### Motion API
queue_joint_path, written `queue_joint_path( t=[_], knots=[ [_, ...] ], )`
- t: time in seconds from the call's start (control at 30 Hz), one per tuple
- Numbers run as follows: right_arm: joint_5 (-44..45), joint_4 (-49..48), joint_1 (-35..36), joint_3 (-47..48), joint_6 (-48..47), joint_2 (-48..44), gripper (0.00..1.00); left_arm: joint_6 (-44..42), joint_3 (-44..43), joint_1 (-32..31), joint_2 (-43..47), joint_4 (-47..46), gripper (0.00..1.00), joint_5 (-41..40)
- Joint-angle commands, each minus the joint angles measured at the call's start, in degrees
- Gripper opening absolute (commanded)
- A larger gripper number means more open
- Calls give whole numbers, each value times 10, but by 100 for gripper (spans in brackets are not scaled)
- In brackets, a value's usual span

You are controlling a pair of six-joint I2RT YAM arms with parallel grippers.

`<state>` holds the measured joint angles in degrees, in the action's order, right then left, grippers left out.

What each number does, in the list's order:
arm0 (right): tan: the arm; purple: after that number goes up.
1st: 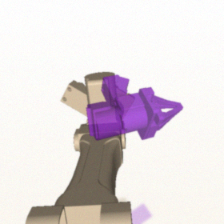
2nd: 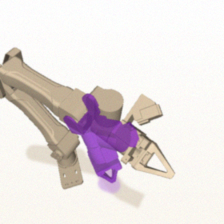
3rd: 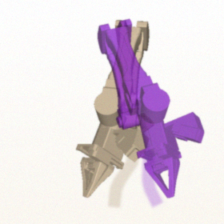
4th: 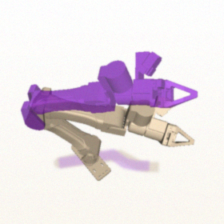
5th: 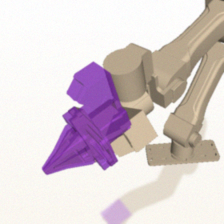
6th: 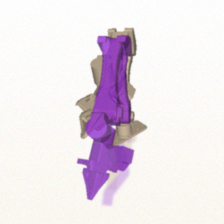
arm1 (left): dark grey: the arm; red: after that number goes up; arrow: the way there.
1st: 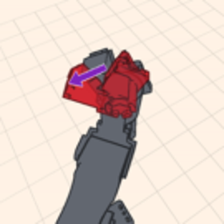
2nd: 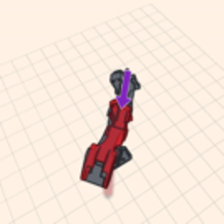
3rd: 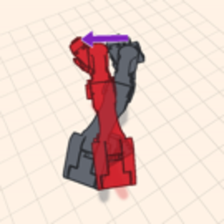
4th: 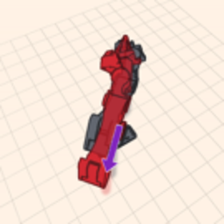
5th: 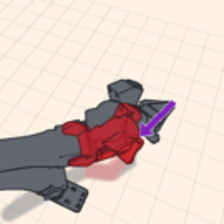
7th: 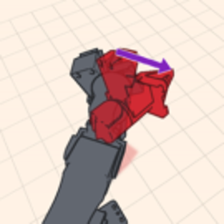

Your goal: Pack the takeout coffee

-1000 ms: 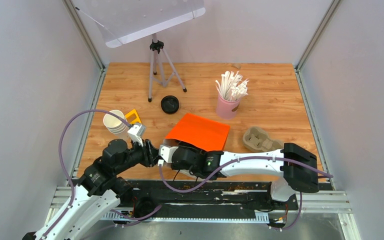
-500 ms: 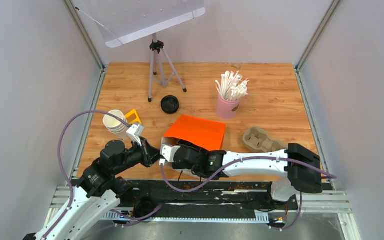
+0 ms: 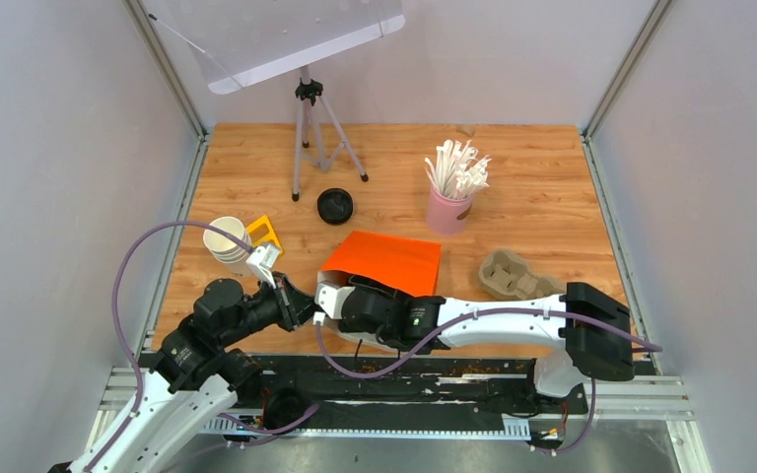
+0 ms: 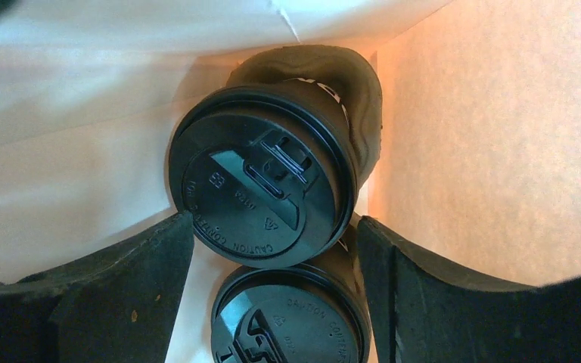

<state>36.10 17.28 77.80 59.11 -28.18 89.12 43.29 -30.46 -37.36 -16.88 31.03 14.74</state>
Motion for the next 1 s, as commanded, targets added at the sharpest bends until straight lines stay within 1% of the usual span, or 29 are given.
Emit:
queue_joint_path(
  t=[0.0,0.7,0.87,0.97],
  knots=[
    [16,-12,-3,31,1,14,78,19,0,0,6,-27,0,11],
    [22,-35,-18,35,12,37,77,35,4,-1,16,-28,0,6],
    [11,-19,-18,49,14,27,84,33,2,0,15,-25,0,0],
    [-10,-3,-17,53,20,14,88,32,1,0,15,-23,0,-3]
  ],
)
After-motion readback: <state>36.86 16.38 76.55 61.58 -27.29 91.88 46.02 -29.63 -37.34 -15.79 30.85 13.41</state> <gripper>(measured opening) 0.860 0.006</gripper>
